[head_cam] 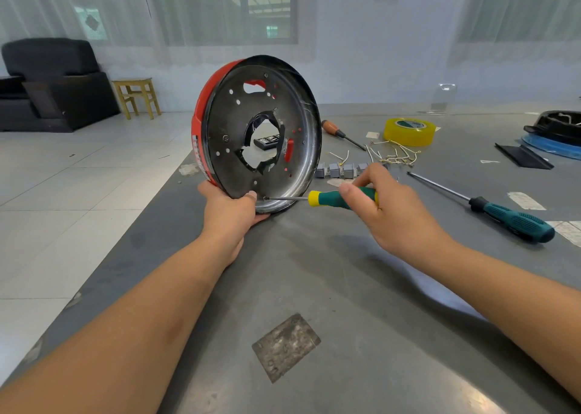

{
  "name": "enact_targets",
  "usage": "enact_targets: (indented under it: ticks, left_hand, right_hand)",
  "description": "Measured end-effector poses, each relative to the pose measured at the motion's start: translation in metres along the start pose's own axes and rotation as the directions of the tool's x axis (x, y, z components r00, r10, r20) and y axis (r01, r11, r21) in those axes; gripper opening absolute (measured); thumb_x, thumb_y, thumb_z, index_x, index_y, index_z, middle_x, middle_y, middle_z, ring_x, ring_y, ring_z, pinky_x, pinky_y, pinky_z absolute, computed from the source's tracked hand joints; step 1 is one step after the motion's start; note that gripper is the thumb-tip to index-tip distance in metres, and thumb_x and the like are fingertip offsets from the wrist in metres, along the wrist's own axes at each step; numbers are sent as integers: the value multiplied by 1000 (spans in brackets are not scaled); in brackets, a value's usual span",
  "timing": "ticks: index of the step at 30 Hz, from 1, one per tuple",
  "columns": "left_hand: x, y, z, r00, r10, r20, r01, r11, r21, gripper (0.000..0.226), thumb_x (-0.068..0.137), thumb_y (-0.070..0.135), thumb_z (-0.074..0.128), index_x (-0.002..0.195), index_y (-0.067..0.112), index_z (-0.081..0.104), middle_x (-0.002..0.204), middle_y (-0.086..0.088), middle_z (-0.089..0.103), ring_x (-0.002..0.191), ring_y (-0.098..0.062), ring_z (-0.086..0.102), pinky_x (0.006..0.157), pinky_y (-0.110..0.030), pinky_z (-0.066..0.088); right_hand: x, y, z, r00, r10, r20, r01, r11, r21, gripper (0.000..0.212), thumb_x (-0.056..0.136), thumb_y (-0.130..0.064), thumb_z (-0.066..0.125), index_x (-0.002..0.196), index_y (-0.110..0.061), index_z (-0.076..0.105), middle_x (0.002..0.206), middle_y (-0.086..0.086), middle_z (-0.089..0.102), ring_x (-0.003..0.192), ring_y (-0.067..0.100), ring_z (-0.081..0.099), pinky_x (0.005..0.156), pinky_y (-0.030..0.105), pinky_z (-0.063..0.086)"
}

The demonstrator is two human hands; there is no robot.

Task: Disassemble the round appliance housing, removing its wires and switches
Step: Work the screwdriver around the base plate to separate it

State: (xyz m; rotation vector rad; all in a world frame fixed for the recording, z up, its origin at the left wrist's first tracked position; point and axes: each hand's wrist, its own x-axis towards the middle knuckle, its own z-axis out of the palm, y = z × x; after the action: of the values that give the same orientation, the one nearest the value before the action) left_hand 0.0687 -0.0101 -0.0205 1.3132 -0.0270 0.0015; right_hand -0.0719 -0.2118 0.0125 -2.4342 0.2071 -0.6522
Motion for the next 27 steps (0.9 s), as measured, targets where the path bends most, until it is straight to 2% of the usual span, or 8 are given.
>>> enact_targets:
  ticks: [3, 6, 9, 12, 16, 19, 22, 27]
  left_hand:
    - [0, 1, 1, 1000, -10, -13, 10, 1000, -16, 40, 100, -6, 59, 120, 17, 34, 121, 2, 50, 105, -19, 65, 63, -32, 65]
    - [-1, 2, 2, 1000, -16, -15, 16, 1000, -23, 40, 100, -6, 59, 122, 16, 34, 120, 2, 50, 105, -20, 66, 64, -34, 66]
    - [-3, 2, 3, 1000, -8, 2, 8, 1000, -8, 42, 100, -7, 60, 122, 17, 34, 117, 4, 50, 104, -19, 66, 62, -30, 64]
    - [-3, 2, 2, 1000, -5, 8, 5, 1000, -5, 42, 99, -7, 61, 121, 18, 34, 118, 5, 50, 104, -20, 66, 62, -30, 64]
    - [-3, 1, 1, 1000, 8, 7, -8, 1000, -4, 40, 99, -5, 61, 120, 18, 35, 117, 5, 50, 103, -19, 66, 63, -30, 64]
    - [-3, 1, 0, 1000, 26, 6, -26, 1000, 1, 39, 99, -4, 60, 119, 18, 35, 117, 5, 51, 102, -18, 67, 65, -31, 64]
    - [-2, 2, 1, 1000, 23, 5, -23, 1000, -8, 39, 99, -4, 60, 120, 18, 35, 117, 6, 50, 102, -18, 66, 67, -33, 65]
    - [-2, 2, 1, 1000, 21, -2, -21, 1000, 5, 40, 100, -4, 60, 122, 18, 34, 116, 7, 49, 104, -17, 64, 68, -35, 66]
  right_hand:
    - [-2, -1, -7, 938, -345, 41, 345, 910, -229, 36, 92, -62, 43, 106, -29, 49, 74, -16, 51, 65, 11, 52, 53, 21, 30]
    - [5, 8, -17, 753, -641, 149, 631, 639, -440, 30, 97, -40, 58, 114, -16, 60, 95, 0, 56, 81, 24, 52, 69, 33, 44]
    - [12, 20, -24, 690, -694, 206, 681, 526, -509, 24, 97, -26, 66, 117, -13, 62, 103, 11, 54, 82, 29, 50, 72, 46, 49]
    - [12, 25, -19, 717, -670, 194, 678, 604, -419, 30, 98, -33, 62, 123, -18, 56, 108, 6, 55, 88, 23, 51, 78, 32, 48]
    - [1, 21, -5, 915, -404, -12, 400, 909, -119, 36, 89, -47, 70, 116, -34, 50, 106, -9, 66, 89, 10, 61, 75, 23, 53]
    - [-1, 14, 4, 999, -36, 6, 34, 979, 203, 29, 87, -55, 70, 107, -40, 54, 100, -8, 72, 84, 11, 71, 74, 23, 57]
    - [3, 6, 9, 945, 270, 184, -322, 670, 669, 25, 99, -41, 63, 111, -20, 58, 109, 19, 72, 78, 24, 76, 72, 35, 63]
    - [1, -2, 8, 822, 413, 393, -483, 140, 864, 53, 87, -40, 77, 120, -3, 61, 109, 22, 75, 88, 30, 77, 63, 25, 60]
